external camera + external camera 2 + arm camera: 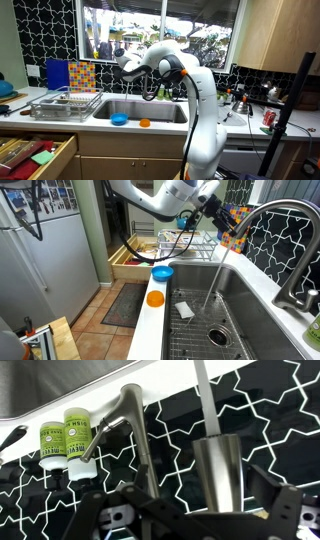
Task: Rinse the orange bowl under the faucet
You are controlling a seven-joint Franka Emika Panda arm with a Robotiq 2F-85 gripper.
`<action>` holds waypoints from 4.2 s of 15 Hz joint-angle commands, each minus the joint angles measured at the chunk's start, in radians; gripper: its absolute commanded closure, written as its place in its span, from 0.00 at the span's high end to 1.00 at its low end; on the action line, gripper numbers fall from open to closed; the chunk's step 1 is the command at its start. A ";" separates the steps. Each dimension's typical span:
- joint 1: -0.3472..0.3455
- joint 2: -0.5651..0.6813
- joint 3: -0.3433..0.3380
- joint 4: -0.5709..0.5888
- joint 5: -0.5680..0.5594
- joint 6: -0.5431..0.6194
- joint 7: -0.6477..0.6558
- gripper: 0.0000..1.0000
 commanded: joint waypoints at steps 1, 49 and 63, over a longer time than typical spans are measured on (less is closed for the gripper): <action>0.014 0.028 -0.020 0.029 -0.031 -0.070 -0.011 1.00; 0.044 -0.270 0.114 -0.235 0.577 -0.537 -0.422 1.00; -0.029 -0.678 0.067 -0.829 0.727 -0.427 -1.261 1.00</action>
